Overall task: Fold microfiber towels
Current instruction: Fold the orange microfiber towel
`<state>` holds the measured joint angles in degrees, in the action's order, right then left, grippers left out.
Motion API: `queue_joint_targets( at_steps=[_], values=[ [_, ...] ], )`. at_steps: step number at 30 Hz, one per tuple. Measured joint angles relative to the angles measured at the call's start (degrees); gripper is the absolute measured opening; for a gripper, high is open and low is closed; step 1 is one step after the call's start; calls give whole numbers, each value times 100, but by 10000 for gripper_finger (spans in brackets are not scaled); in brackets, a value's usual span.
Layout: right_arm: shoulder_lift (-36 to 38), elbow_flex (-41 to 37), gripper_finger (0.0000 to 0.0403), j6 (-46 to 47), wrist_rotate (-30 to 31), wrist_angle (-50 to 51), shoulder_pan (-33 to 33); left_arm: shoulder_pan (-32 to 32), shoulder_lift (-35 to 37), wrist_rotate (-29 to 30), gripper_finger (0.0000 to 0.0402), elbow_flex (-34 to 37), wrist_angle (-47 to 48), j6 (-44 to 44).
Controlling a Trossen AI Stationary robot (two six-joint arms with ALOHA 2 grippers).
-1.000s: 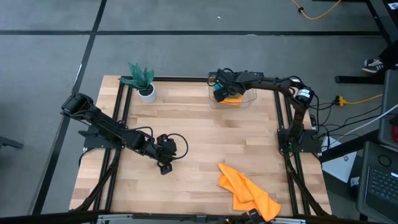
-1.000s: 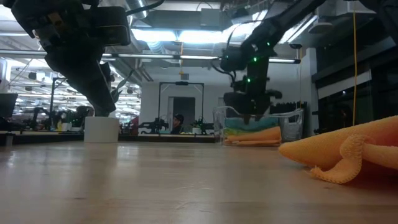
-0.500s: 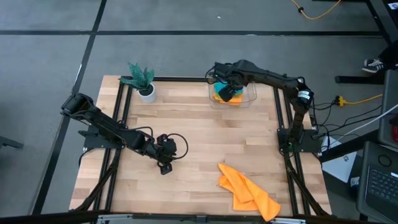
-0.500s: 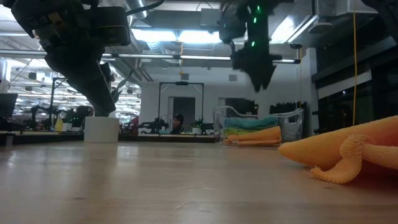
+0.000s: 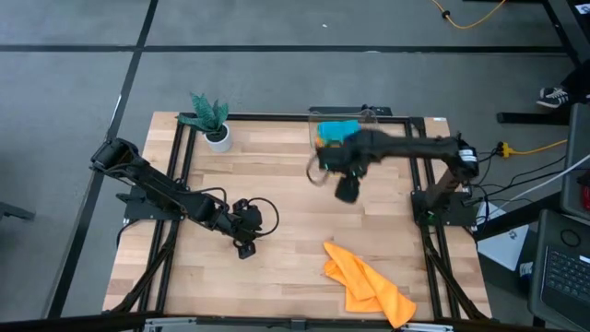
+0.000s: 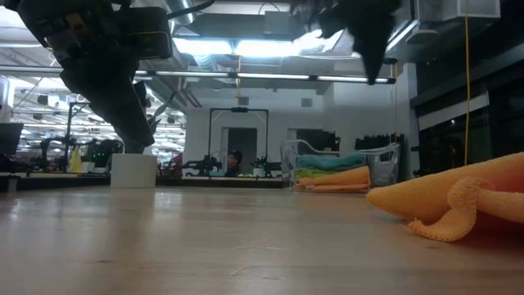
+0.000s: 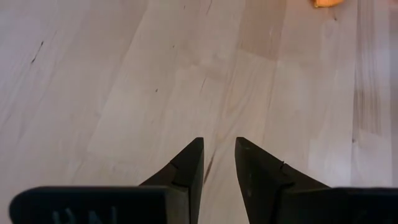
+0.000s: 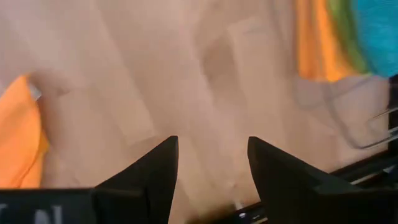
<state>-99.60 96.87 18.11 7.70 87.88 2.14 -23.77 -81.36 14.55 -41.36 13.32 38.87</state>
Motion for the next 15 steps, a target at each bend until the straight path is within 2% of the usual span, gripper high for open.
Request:
queue_joint_targets(
  at_steps=[6, 10, 15],
  values=[
    [400, -1139, 196, 1356, 2, -776, -1412, 0, 0, 0, 85, 0, -7, 4],
    [426, -1805, 196, 1603, 156, -1639, -2233, 0, 0, 0, 85, 0, -9, 2],
    [425, -2596, 196, 1755, 280, -3174, -2914, 0, 0, 221, 85, 0, -9, 1]
  ],
)
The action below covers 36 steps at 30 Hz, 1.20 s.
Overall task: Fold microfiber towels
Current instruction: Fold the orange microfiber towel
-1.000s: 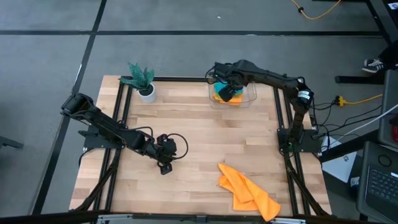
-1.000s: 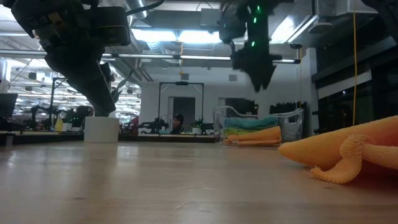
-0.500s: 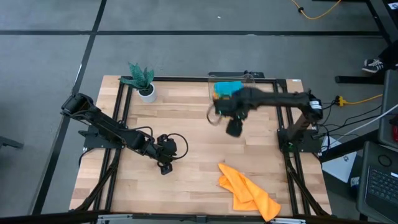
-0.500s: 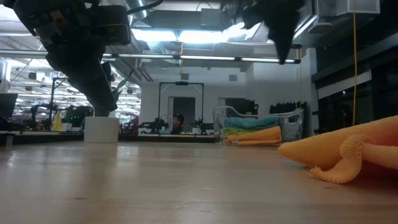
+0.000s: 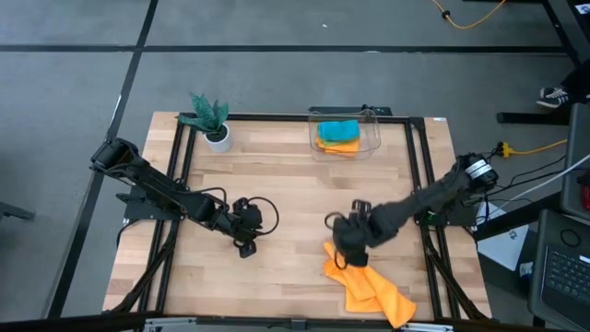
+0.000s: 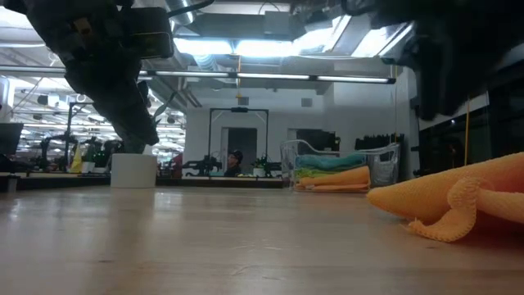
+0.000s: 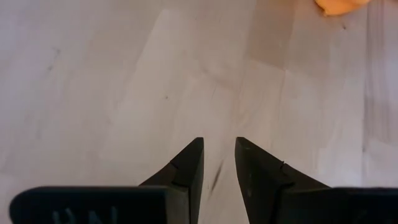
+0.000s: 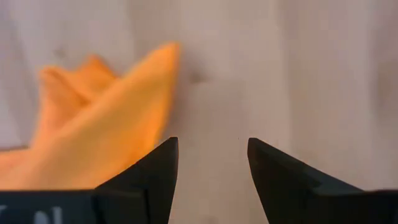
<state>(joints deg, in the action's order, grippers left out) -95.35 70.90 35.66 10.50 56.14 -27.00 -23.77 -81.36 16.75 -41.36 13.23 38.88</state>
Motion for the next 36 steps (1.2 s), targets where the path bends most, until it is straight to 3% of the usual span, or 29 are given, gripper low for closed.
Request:
queue_joint_targets(
  at_steps=[8, 14, 22, 25, 36],
  values=[
    [0, -921, 196, 375, -9, -1770, -380, 0, 0, 72, 85, 0, 0, 8],
    [-108, -1317, 196, 1477, 39, -2160, -381, 0, 0, 74, 85, 0, -2, 12],
    [-613, -1413, 196, 1055, -70, -3283, -351, 0, 0, 80, 85, 0, -22, 16],
    [-850, -1413, 196, 1039, 229, -3320, -257, 0, 0, 81, 85, 0, -27, 16],
    [-943, -1280, 187, 584, 343, -3179, -181, 0, 0, 81, 85, 0, -44, 16]
  ],
)
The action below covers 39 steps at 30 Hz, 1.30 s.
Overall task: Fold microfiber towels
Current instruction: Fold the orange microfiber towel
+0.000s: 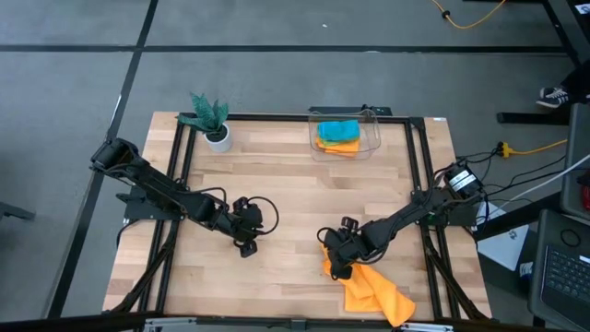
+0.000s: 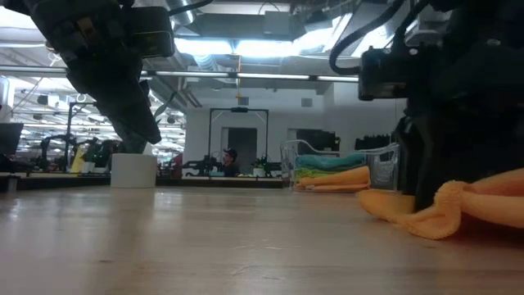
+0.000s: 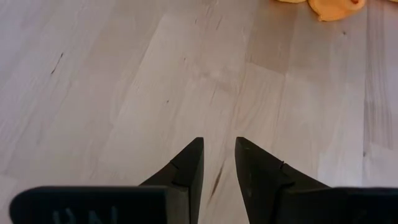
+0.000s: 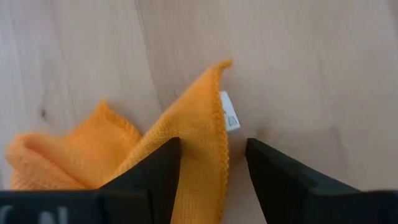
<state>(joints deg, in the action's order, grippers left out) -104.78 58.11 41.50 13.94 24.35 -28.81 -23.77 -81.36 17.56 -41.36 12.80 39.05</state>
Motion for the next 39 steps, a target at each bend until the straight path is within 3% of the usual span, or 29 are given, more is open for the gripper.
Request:
queue_joint_targets(
  at_steps=[4, 10, 15, 21, 24, 30, 34, 39],
  values=[
    [11, 89, 145, -157, -5, -49, 71, 0, 0, 102, 85, 0, -2, 0],
    [9, 138, 15, -232, -46, -212, 172, 0, 0, 146, 85, 0, -2, 0],
    [12, 456, 6, -481, -15, 2, 183, 0, 0, 149, 85, 0, -2, 0],
    [20, 1459, 4, -1064, 348, 1050, 180, -3, 0, 131, 85, 7, -139, 74],
    [23, 1989, 3, -1387, 625, 1503, 181, -40, 0, 150, 85, 7, -930, -280],
    [23, 3097, 2, -2129, 966, 2469, 157, -158, 0, 146, 85, 7, -3090, -2057],
    [28, 4076, 2, -2283, 1431, 3478, 125, -102, 0, 155, 85, 7, -3572, -2595],
    [31, 5159, 1, -2389, 1887, 4149, 8, 29, 0, 155, 85, 7, -3574, -2573]
  ],
)
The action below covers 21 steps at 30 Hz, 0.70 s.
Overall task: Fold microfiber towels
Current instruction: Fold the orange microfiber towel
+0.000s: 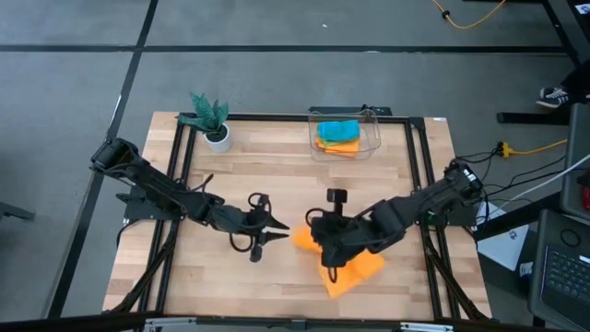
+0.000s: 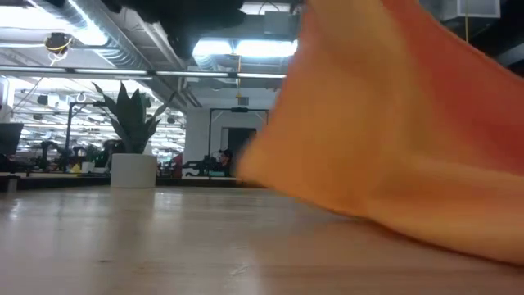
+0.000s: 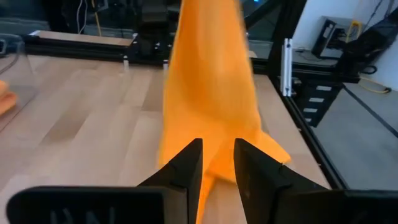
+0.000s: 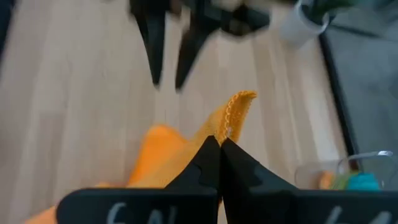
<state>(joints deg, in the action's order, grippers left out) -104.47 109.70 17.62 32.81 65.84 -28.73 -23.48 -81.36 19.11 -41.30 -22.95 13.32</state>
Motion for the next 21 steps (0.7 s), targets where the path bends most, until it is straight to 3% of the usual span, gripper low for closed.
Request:
queue_joint_targets(
  at_steps=[6, 10, 13, 17, 21],
  values=[
    [4, 603, 1, -169, 64, 23, -82, 162, 0, -1, 88, 0, 166, -3],
    [4, 626, 1, -163, 64, 60, -84, 257, 0, 122, 113, 0, 165, -28],
    [4, 626, 0, -163, 73, 52, -84, 361, -6, -283, 140, -2, 432, 318],
    [4, 626, 0, -171, 72, 14, -84, 404, -358, -234, 171, 2, 827, 666],
    [4, 625, 0, -167, 69, -1, -84, 463, -915, -187, 180, 0, 295, 565]
  ],
)
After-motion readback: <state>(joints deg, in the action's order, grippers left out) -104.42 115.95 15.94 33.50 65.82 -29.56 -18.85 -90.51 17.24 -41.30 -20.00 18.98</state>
